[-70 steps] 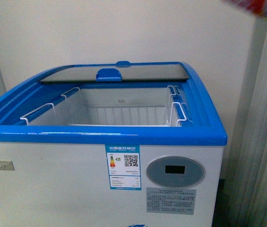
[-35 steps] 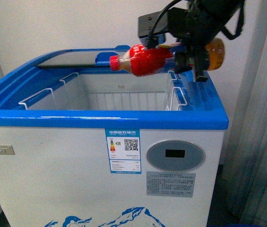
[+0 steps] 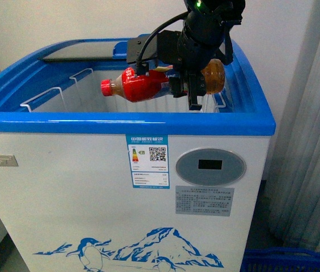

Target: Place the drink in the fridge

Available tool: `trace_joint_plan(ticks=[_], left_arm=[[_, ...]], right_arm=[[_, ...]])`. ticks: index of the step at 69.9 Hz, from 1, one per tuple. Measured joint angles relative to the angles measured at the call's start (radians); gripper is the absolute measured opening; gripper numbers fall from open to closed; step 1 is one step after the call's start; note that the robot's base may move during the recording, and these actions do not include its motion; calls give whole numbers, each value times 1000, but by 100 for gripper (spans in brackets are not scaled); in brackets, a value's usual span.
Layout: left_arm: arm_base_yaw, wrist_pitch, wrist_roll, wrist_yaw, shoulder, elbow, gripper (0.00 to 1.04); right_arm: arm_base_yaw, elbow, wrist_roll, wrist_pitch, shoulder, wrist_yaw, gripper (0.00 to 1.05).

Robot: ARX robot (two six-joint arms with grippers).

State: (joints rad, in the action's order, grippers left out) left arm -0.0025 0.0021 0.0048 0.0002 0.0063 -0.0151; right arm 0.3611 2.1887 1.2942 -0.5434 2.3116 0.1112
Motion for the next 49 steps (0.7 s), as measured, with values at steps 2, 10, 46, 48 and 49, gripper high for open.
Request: trace_joint_plan(ticks=[2, 10, 46, 48, 49], left_arm=[[0, 0, 0, 0, 0, 0, 3], [0, -1, 0, 0, 0, 0, 3], [0, -1, 0, 0, 0, 0, 3], [0, -1, 0, 0, 0, 0, 3], [0, -1, 0, 0, 0, 0, 3]], right_arm=[[0, 0, 0, 6, 0, 4, 41], [0, -1, -31, 16, -4, -10, 61], [-30, -416, -379, 216, -482, -162, 97], [-41, -451, -438, 223, -526, -158, 97], [-49, -476, -473, 228, -557, -152, 97]])
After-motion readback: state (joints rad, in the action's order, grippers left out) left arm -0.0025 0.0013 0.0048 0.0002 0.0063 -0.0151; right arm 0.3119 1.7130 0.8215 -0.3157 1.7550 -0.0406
